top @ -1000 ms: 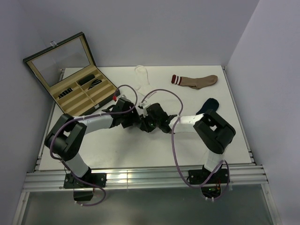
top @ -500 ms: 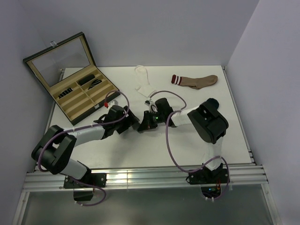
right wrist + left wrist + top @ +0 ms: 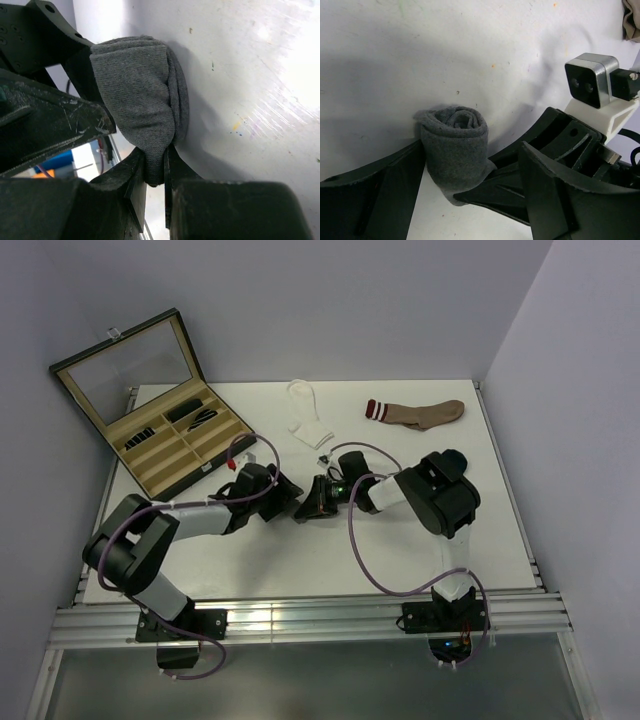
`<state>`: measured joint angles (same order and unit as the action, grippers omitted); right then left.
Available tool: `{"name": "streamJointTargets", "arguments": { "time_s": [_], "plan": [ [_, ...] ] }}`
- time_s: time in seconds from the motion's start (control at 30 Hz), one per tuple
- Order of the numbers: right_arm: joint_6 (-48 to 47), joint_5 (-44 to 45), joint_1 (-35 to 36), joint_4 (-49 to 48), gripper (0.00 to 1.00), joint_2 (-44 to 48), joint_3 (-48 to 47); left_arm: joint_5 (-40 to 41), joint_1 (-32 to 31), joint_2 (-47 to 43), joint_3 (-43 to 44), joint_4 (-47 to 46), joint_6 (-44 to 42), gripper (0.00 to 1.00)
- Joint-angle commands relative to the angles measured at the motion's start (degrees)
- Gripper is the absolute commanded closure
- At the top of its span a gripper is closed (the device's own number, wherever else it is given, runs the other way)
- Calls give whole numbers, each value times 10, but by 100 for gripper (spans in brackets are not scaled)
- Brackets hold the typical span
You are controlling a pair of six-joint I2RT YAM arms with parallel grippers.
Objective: Roll the socks
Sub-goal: Roll the sock at the center of the board, then pick up the sock at the center of the board.
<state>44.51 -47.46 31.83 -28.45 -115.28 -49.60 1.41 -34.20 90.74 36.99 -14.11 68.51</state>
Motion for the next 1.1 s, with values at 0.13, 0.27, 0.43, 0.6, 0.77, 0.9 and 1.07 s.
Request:
{"name": "streamJointTargets", "arguments": {
  "time_s": [0.13, 0.27, 0.43, 0.6, 0.77, 0.9, 1.07],
  "plan": [
    [69, 12, -5, -36, 100, -26, 15, 22, -25, 46, 20, 73, 18, 32],
    [95, 6, -5, -71, 97, -33, 22, 38, -29, 60, 30, 98, 23, 59],
    [93, 18, -6, -72, 87, -19, 31, 59, -30, 68, 42, 126, 16, 91],
    [21, 55, -10, 10, 54, 70, 42, 81, -30, 76, 76, 178, -10, 100],
    [-78, 180, -19, 197, 39, 192, 41, 128, -27, 79, 126, 231, -65, 100],
    [-150, 271, -25, 312, 34, 286, 31, 153, -25, 81, 165, 270, -119, 100],
    [-202, 350, -34, 402, 32, 407, 28, 184, -18, 75, 223, 298, -213, 100]
  ]
}}
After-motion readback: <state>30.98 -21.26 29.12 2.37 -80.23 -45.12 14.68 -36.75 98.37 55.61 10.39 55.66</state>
